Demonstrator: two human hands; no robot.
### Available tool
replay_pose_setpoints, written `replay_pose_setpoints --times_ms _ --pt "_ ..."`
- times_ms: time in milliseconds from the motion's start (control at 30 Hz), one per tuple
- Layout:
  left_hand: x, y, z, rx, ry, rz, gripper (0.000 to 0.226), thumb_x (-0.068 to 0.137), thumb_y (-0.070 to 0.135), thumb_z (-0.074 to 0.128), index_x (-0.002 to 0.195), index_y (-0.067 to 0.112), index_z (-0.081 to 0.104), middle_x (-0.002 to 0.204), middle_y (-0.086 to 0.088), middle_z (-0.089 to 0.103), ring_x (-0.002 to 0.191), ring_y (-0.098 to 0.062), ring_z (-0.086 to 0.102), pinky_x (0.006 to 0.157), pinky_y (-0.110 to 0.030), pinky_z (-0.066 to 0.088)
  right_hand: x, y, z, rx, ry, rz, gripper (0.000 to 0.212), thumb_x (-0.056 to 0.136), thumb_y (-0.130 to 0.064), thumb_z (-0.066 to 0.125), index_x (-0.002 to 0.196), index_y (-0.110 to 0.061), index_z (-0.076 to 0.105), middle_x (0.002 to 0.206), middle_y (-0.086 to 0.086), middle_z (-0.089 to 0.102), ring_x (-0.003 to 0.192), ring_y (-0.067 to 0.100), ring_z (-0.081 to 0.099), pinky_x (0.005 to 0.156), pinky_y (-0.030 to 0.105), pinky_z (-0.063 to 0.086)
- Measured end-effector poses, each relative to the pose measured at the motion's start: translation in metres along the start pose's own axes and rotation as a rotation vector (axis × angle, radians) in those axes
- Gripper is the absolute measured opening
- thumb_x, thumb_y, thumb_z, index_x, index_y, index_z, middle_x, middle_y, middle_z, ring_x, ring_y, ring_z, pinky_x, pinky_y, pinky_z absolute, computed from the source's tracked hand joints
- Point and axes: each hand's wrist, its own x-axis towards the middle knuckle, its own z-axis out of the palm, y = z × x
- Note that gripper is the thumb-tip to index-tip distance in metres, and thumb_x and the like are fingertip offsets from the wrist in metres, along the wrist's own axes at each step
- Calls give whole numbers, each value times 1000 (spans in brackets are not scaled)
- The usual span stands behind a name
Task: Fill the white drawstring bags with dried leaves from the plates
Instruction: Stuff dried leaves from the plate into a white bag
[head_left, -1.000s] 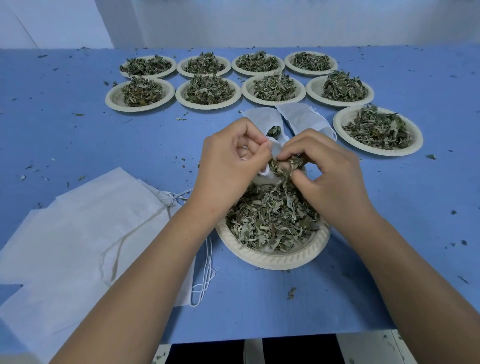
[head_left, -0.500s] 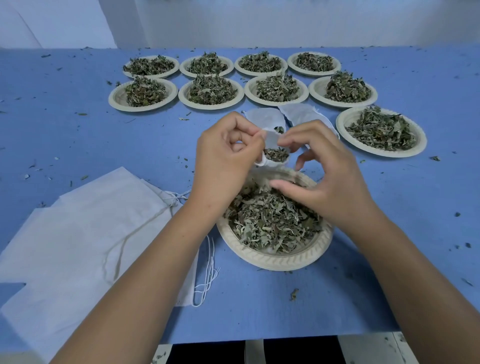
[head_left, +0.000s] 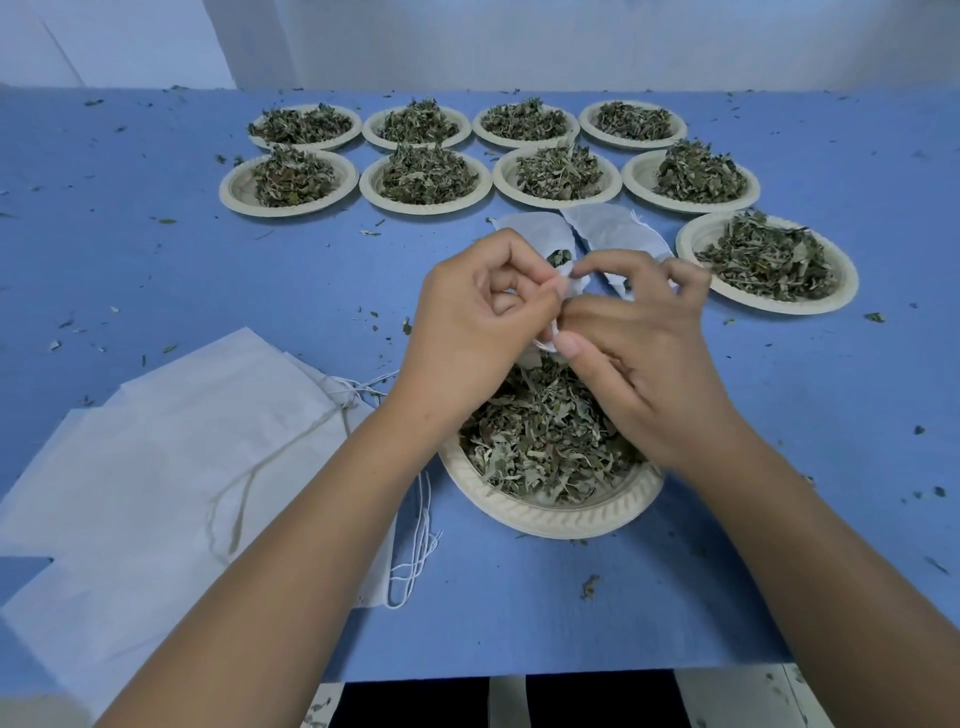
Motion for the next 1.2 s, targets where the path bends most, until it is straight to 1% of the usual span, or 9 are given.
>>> replay_pose_setpoints --times_ms 200,400,567,600,667,733,767,933,1200 --pt "2 -2 -3 17 46 19 18 90 5 66 76 15 59 52 8 59 45 -4 52 47 -14 40 -2 6 -7 69 197 45 47 99 -28 30 86 -19 74 96 -18 67 120 20 47 97 46 20" --pt "0 -1 -1 -2 -20 27 17 89 6 66 77 15 60 53 8 59 44 -4 51 46 -15 42 -2 0 3 8 -108 -4 48 100 -31 28 78 -19 69 89 -23 60 128 20 45 105 39 13" --pt "5 -2 -5 19 217 4 21 90 4 64 74 17 59 52 9 59 42 1 48 45 -10 36 -1 5 -10 92 184 18 38 96 -25 41 75 -13 71 85 -10 68 97 16 55 91 38 26" --pt "6 -2 -6 10 260 8 20 90 4 64 75 16 58 51 10 58 40 1 46 44 -10 34 -1 7 -11 120 142 13 36 95 -25 46 71 -10 69 79 -8 67 86 17 56 86 36 30" --pt "7 -2 -9 -1 325 24 19 90 4 63 75 14 58 50 11 58 41 1 46 45 -12 34 1 10 -14 252 -214 93 34 92 -37 55 76 -12 69 76 -7 65 78 15 58 79 36 42" --pt "7 -1 -9 4 350 33 18 90 5 63 76 14 58 50 11 58 44 -2 48 46 -13 36 2 12 -12 282 -629 215 38 81 -57 62 95 -24 72 93 -15 65 92 5 58 86 35 47" --pt "7 -1 -10 5 349 35 17 90 5 63 76 13 58 50 11 58 45 -2 48 46 -14 36 1 14 -10 245 -709 199 39 78 -57 65 102 -27 70 99 -17 63 98 1 55 92 32 45" --pt "6 -1 -8 32 316 45 17 90 7 64 76 14 58 51 11 58 44 -1 48 48 -13 36 2 10 -5 317 -586 140 17 80 -11 77 96 -16 74 94 -9 66 91 3 58 87 29 47" --pt "5 -1 -8 43 315 48 18 90 9 65 76 17 58 52 11 58 44 -2 47 47 -13 35 1 11 -16 568 -334 303 12 78 -5 77 87 -13 74 85 -2 70 80 26 65 79 46 51"
